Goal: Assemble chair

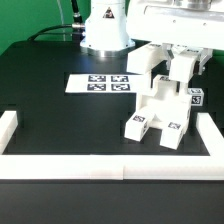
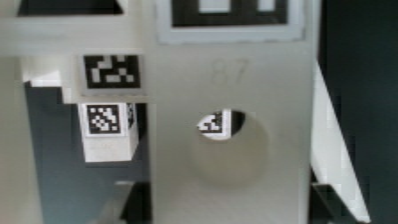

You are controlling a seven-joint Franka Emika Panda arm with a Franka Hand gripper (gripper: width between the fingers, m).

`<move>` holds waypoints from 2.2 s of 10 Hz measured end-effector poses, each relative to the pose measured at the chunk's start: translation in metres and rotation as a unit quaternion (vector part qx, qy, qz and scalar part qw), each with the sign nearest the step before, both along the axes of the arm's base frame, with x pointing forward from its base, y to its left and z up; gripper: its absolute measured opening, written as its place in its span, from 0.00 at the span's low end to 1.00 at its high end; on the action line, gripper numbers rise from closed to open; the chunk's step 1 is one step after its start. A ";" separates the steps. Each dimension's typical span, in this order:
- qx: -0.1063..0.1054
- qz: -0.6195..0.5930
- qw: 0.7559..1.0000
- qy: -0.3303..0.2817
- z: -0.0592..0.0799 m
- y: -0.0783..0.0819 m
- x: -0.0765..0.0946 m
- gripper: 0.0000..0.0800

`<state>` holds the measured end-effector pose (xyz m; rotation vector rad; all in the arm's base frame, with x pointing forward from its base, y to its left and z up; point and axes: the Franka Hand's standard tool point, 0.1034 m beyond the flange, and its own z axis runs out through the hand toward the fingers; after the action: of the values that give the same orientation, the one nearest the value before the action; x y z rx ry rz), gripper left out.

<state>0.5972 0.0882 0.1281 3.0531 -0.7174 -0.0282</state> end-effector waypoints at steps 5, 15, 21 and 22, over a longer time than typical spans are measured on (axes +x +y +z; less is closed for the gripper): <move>-0.001 0.000 1.000 0.000 -0.007 -0.001 -0.007 0.36; 0.000 0.004 1.000 -0.002 -0.008 0.009 -0.014 0.36; -0.001 0.004 1.000 -0.002 -0.008 0.007 -0.014 0.36; -0.001 0.004 1.000 -0.002 -0.008 0.007 -0.014 0.36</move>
Offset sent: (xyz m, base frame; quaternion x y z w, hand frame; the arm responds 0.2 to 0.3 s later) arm -0.0134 0.0007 -0.0024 0.0120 0.0078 0.0078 0.9999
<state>0.5832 0.0953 0.1198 3.0552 -0.7049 -0.0211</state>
